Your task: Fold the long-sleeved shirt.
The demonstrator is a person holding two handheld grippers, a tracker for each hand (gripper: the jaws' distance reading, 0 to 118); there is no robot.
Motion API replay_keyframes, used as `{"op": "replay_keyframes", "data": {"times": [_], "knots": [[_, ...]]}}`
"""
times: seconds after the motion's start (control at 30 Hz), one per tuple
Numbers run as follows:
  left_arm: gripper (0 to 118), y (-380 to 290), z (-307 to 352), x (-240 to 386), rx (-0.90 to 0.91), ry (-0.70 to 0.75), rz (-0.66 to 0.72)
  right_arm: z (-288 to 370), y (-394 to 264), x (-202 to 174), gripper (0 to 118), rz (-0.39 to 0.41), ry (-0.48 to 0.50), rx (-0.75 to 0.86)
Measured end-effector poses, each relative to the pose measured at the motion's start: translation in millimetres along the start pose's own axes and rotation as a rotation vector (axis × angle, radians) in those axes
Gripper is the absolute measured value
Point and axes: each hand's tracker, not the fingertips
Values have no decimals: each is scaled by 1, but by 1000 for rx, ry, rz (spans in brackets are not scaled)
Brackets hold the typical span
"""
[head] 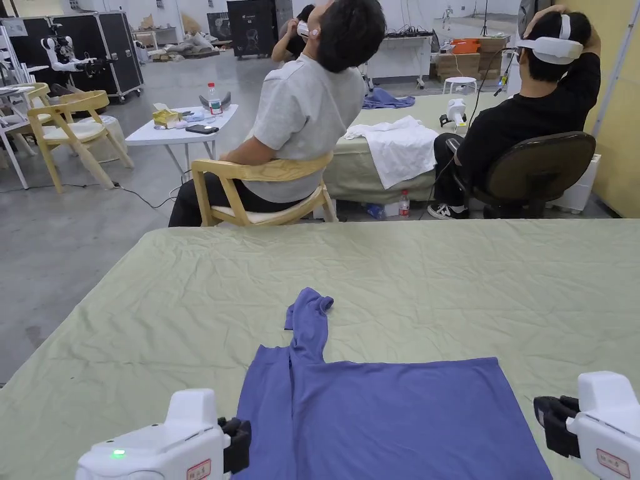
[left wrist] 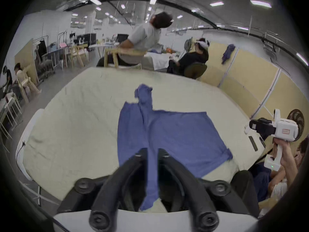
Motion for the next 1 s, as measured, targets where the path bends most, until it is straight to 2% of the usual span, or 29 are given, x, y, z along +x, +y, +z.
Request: {"op": "replay_keyframes", "data": {"times": [0.07,0.13,0.3,0.5,0.57,0.6,0.63,0.7,0.73,0.77,0.8,0.87,1.0], "knots": [[0,4,-5,3,-14,-18,6,3,0,-5,4,6,-3,-13],[0,6,-11,6,-26,-61,5,-1,-3,-8,2,10,-21,-10],[0,20,-39,7,-49,-50,-18,-22,2,-3,2,41,-44,-68],[0,52,-94,4,-73,-53,0,-84,26,22,2,11,-4,-165],[0,62,-114,4,-88,-58,5,-112,37,29,2,38,-5,-189],[0,67,-126,4,-87,-56,6,-128,44,33,5,49,-4,-207],[0,72,-136,4,-89,-52,7,-144,50,38,13,57,17,-227],[0,79,-152,5,-102,-66,6,-180,63,44,18,105,18,-278],[0,82,-160,6,-101,-66,7,-198,69,47,26,143,-1,-295],[0,85,-167,6,-112,-74,5,-215,72,52,47,171,-19,-315],[0,88,-176,6,-115,-75,5,-235,76,57,58,195,-16,-342],[0,91,-189,5,-122,-74,5,-273,81,68,59,195,-25,-371],[0,90,-213,1,-147,-75,17,-341,77,94,59,121,-22,-483]]}}
